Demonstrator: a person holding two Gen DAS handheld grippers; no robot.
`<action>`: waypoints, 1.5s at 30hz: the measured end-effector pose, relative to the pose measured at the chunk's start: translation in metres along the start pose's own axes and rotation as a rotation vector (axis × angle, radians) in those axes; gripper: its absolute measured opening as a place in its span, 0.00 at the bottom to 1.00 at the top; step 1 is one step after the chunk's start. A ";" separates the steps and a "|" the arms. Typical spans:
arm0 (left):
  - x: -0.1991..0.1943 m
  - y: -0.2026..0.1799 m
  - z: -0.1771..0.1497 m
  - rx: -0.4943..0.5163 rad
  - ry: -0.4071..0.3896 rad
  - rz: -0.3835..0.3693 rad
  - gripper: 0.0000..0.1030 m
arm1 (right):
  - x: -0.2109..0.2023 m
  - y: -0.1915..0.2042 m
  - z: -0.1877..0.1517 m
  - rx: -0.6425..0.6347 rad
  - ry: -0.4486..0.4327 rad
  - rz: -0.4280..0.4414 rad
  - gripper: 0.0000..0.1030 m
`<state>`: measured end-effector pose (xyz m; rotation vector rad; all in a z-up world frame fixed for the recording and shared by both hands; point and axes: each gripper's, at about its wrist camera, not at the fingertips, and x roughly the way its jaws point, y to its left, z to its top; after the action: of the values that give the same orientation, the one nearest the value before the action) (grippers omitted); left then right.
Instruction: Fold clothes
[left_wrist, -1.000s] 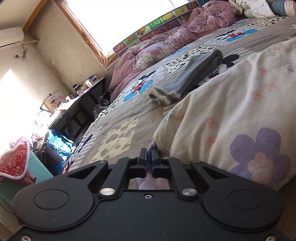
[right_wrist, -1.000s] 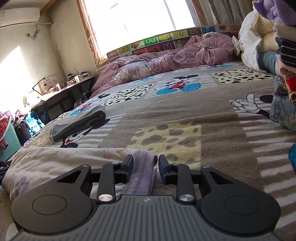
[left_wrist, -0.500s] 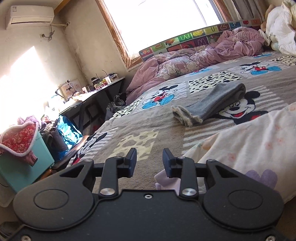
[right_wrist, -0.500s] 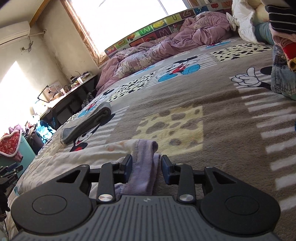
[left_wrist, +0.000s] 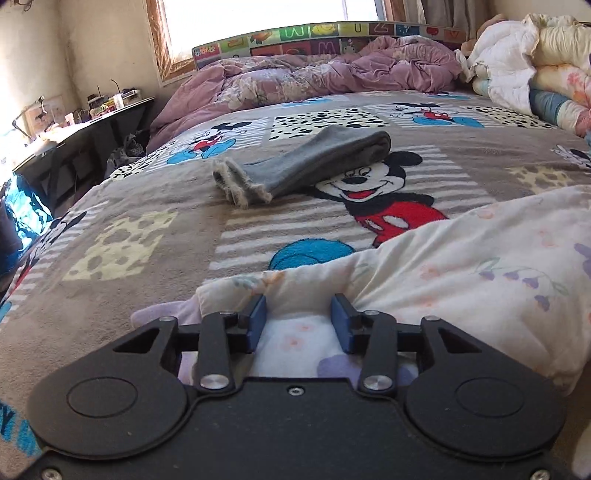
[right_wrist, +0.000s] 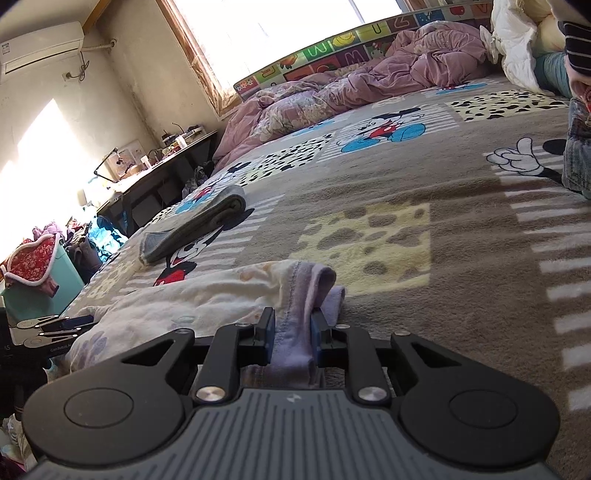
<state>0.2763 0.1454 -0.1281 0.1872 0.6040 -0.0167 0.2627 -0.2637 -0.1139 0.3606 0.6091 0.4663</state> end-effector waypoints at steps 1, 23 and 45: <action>-0.004 0.000 0.002 0.011 -0.004 -0.001 0.38 | 0.001 -0.001 -0.001 0.000 0.002 -0.007 0.21; -0.019 -0.059 -0.008 0.056 -0.068 -0.151 0.60 | 0.002 -0.003 -0.006 0.001 0.006 -0.032 0.38; -0.057 -0.025 -0.004 -0.145 -0.237 -0.091 0.64 | -0.018 -0.023 -0.011 0.187 -0.024 -0.010 0.52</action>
<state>0.2248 0.1195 -0.1033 0.0160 0.3746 -0.0817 0.2503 -0.2899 -0.1240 0.5402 0.6328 0.3961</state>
